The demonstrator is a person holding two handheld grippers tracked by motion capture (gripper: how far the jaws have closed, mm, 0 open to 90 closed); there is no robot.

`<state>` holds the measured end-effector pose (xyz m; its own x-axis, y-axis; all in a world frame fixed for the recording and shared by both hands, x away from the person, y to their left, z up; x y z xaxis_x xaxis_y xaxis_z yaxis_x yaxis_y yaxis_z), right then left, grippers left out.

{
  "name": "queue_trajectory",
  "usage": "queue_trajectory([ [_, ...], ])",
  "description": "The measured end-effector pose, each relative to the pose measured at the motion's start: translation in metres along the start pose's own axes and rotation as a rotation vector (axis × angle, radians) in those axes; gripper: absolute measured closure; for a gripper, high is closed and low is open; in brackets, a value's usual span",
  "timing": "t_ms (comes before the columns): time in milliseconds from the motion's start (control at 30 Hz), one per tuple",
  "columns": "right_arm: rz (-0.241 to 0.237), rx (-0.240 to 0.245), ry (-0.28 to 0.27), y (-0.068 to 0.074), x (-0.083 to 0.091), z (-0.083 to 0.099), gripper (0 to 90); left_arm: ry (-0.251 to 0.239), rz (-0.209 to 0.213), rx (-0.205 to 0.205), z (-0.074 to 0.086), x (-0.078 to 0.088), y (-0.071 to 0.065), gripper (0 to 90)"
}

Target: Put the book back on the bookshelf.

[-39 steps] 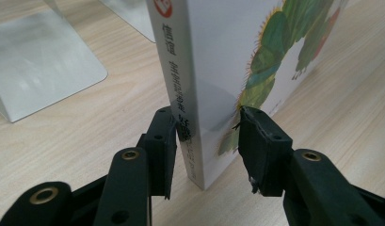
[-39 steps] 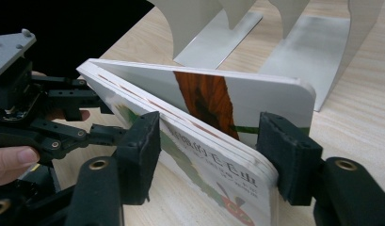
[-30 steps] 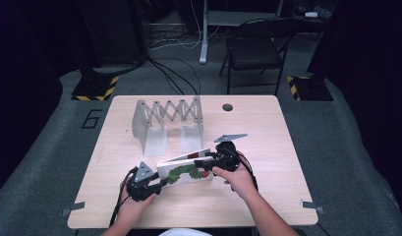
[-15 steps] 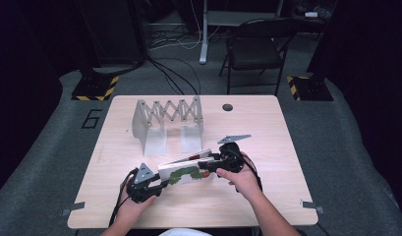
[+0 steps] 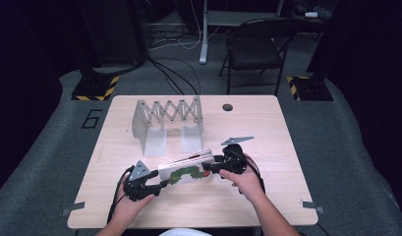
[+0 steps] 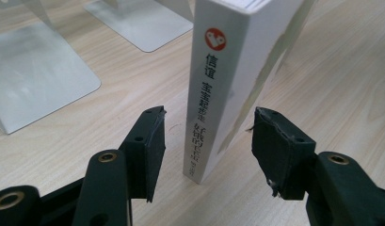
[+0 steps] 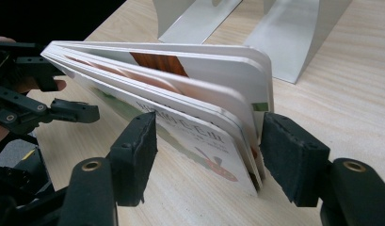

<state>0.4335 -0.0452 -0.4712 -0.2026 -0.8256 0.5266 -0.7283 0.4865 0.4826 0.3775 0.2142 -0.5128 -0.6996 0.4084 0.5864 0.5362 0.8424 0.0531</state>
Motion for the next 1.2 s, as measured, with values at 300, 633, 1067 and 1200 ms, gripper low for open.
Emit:
queue_trajectory([
  [300, 0.023, -0.018, 0.013, -0.006, 0.002, 0.008, 38.0, -0.032, 0.031, -0.039, -0.008, -0.008, -0.004, 45.1],
  [633, 0.048, -0.056, 0.036, -0.016, 0.000, 0.021, 39.5, -0.057, 0.082, -0.060, -0.022, -0.018, -0.008, 41.4],
  [1067, 0.076, -0.081, 0.026, -0.020, 0.007, 0.032, 39.9, -0.086, 0.131, -0.077, -0.030, -0.029, -0.017, 42.1],
  [1200, 0.080, -0.093, 0.021, -0.021, 0.010, 0.034, 39.9, -0.088, 0.141, -0.082, -0.032, -0.030, -0.017, 42.1],
])
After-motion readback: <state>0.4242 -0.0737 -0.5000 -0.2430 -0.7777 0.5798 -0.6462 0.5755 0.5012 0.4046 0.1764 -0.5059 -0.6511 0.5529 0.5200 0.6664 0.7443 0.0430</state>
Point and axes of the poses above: each handheld gripper's, and its own axes: x roughly backward along the jaws, z roughly out of its underside, y roughly to its left, the point moved 5 cm from there along -x, roughly forward along the jaws, and after that the axes turned 12 degrees about -z, right-handed, at the moved point
